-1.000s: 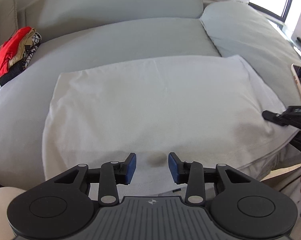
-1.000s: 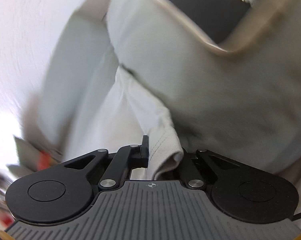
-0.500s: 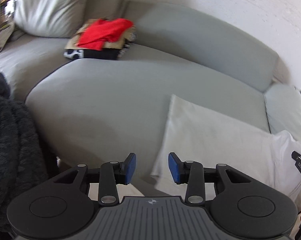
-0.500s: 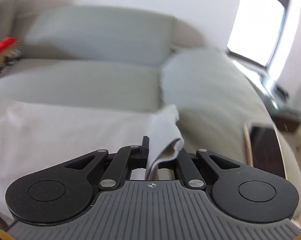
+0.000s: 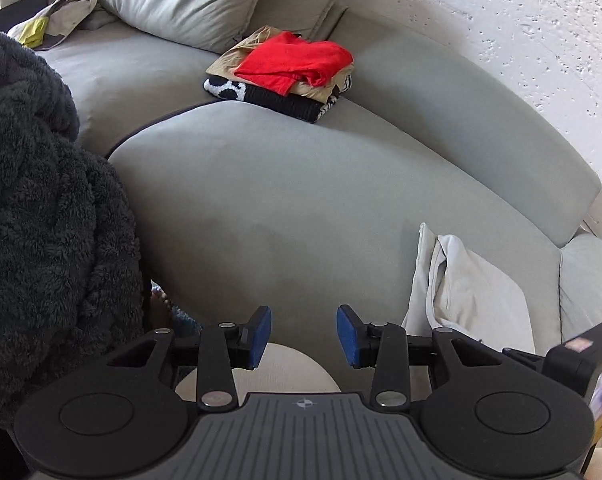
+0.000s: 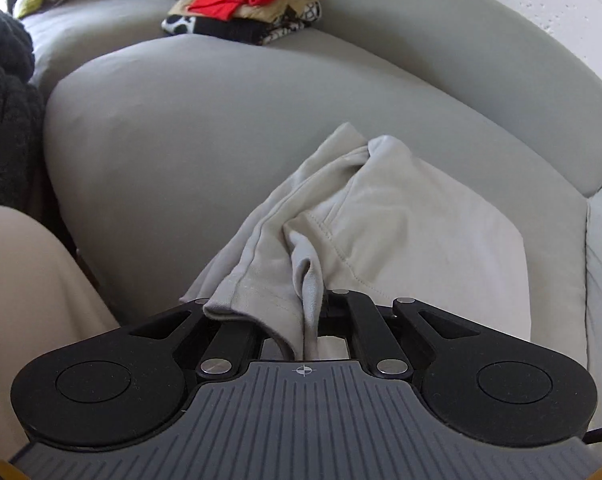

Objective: Fold clothes

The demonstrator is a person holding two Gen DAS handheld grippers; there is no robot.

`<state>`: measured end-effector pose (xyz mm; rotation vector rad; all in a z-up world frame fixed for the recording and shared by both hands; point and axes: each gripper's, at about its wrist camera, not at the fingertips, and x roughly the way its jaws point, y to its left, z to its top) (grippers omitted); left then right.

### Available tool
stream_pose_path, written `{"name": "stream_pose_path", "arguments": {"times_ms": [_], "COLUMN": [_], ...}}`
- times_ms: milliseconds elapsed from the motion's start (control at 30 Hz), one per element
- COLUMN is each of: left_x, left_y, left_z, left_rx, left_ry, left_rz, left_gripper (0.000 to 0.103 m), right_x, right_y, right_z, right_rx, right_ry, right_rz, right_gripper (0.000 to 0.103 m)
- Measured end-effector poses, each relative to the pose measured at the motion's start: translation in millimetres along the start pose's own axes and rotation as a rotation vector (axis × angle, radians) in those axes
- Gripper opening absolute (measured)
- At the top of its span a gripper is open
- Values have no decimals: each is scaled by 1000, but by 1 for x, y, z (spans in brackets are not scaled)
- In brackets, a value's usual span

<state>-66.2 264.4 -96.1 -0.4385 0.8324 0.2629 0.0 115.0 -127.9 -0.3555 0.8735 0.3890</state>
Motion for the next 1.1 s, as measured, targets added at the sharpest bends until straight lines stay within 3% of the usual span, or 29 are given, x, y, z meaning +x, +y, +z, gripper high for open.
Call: {"name": "stream_pose_path", "arguments": {"times_ms": [67, 200, 533, 600, 733, 833, 900, 1000, 1100], "left_x": [2, 5, 9, 10, 10, 8, 8, 8, 11], "left_y": [3, 3, 11, 12, 10, 8, 7, 6, 3], "left_z": [-1, -2, -1, -1, -2, -2, -2, -1, 0], "left_rx": [-7, -7, -18, -22, -21, -7, -1, 8, 15], "left_ry": [9, 17, 32, 37, 47, 45, 44, 42, 47], "left_rz": [-9, -27, -18, -13, -8, -5, -3, 1, -11], "left_gripper": [37, 37, 38, 38, 38, 39, 41, 41, 41], "right_x": [-1, -1, -33, -29, -10, -11, -23, -49, -73], "right_y": [-16, -59, -69, -56, -28, -18, -20, -41, -76], "right_z": [2, 5, 8, 12, 14, 8, 2, -11, -28], "right_rx": [107, 443, 572, 512, 314, 219, 177, 195, 271], "right_ry": [13, -42, -282, -279, -130, -76, -55, -57, -73], "right_rz": [58, 225, 298, 306, 262, 261, 321, 385, 330], "right_gripper": [4, 4, 4, 4, 5, 25, 46, 46, 46]}}
